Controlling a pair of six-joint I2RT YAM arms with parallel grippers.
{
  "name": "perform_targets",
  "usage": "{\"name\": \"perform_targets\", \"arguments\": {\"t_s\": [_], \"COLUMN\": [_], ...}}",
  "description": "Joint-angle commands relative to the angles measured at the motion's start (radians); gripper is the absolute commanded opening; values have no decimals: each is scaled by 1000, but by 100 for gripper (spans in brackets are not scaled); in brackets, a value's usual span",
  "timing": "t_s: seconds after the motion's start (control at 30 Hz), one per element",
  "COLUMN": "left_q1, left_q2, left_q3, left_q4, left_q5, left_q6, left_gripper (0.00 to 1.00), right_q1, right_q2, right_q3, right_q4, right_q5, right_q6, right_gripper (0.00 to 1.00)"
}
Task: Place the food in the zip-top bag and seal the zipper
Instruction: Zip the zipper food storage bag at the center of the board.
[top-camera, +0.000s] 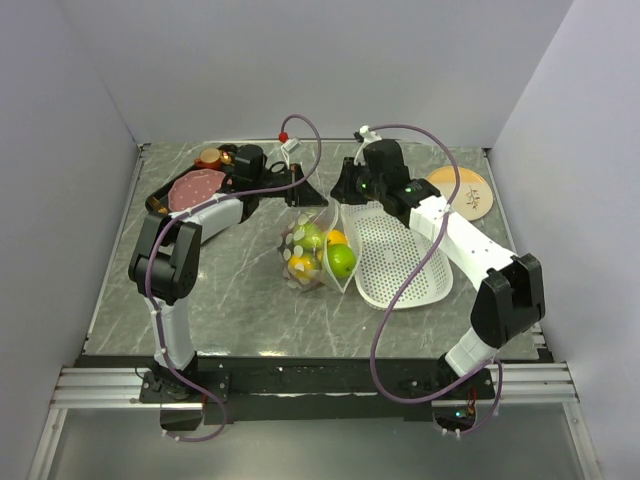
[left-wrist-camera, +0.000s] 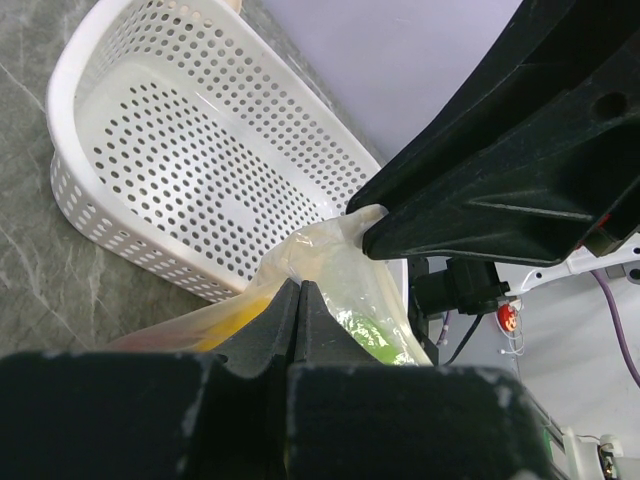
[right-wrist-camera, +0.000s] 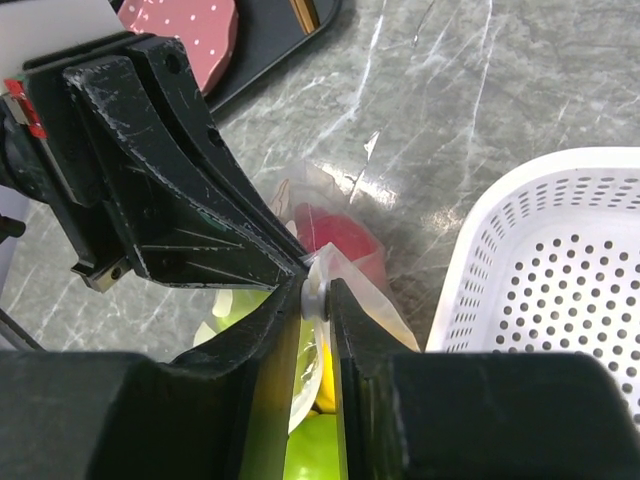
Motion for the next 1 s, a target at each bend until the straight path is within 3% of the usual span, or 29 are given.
{"name": "perform_targets", "arguments": {"t_s": [0.0, 0.07, 0.17, 0.27, 0.37, 0.57, 0.97], "left_q1": [-5, -5, -5, -5, -5, -2, -4], "left_q2": [-48, -49, -53, -55, -52, -24, 60], "left_q3": [27, 30, 30, 39, 66, 119, 138], "left_q4": [2, 0, -3, -9, -36, -26, 158], "left_q5": [0, 1, 0, 4, 6, 56, 121], "left_q6": [20, 22, 23, 20, 34, 43, -58], "left_gripper": [1, 1, 3, 7, 18, 29, 34], "right_q1": [-3, -3, -3, -3, -3, -4, -4], "right_q2": [-28, -27, -25, -25, -34, -59, -100], "right_q3": [-2, -4, -1, 2, -8, -27, -36], "right_q4": [25, 25, 19, 14, 18, 32, 52], "right_q5": [9, 9, 11, 14, 12, -6, -21], "right_q6": [-5, -7, -11, -16, -25, -31, -10], "right_gripper": [25, 24, 13, 8, 5, 3, 3]}}
